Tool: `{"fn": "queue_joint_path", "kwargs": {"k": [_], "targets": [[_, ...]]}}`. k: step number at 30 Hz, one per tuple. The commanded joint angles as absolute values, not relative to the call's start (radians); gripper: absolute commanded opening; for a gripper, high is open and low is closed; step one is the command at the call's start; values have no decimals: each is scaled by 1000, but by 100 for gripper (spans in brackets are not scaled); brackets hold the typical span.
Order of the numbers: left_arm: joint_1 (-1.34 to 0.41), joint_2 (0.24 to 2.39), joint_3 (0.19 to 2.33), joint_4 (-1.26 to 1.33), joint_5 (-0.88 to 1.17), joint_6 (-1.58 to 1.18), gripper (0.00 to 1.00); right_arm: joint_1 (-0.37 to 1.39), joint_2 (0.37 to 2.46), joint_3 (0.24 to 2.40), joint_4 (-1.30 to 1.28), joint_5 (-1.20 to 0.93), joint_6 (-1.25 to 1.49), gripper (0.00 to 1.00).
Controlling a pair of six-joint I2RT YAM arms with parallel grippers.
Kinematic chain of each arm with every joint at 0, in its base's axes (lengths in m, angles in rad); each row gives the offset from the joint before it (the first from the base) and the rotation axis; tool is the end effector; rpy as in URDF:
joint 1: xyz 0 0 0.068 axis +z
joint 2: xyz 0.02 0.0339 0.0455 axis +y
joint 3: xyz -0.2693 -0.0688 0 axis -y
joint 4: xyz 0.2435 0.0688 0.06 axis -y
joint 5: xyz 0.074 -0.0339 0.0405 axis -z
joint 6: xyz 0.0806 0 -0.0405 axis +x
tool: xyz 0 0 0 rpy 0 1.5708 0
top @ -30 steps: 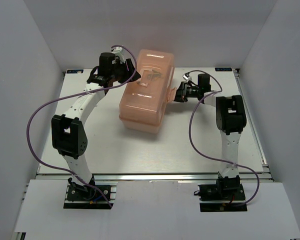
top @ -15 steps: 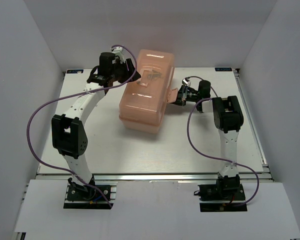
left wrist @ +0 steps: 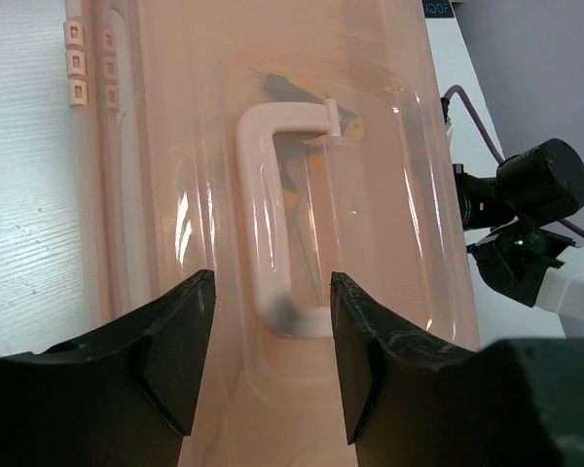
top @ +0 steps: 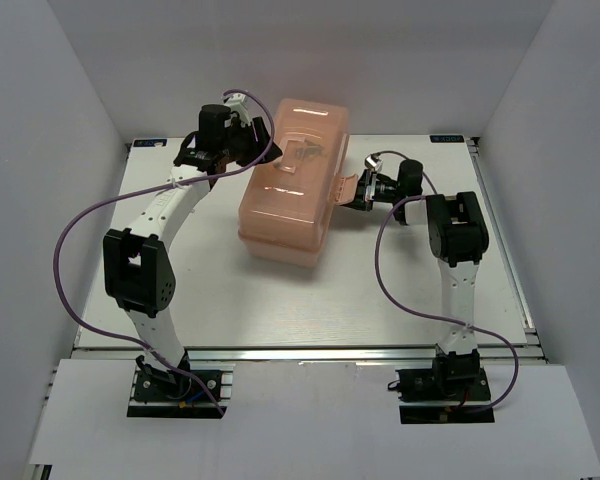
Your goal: Sort the tools into containers
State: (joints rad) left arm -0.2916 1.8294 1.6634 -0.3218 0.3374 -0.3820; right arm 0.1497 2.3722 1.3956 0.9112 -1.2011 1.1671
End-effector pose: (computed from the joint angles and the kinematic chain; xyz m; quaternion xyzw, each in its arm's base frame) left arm 0.4439 -0.1611 0.3225 0.0483 0.8478 -0.3037 0.4320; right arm 0.4856 0.1492 0.1259 -0.0441 0.7140 0.6713 0.1938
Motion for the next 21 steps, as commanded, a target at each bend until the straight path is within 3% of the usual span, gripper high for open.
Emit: {"fn": "queue_joint_path", "kwargs": {"k": [1, 4, 21], "targets": [[-305, 1862, 1654, -420, 376, -377, 61, 153, 2260, 1436, 732, -1207, 993, 14], [-307, 1861, 1655, -423, 374, -373, 61, 153, 2230, 1520, 383, -1143, 711, 13], [-305, 1865, 1637, -403, 387, -371, 61, 183, 2180, 1709, -121, -920, 336, 10]]}}
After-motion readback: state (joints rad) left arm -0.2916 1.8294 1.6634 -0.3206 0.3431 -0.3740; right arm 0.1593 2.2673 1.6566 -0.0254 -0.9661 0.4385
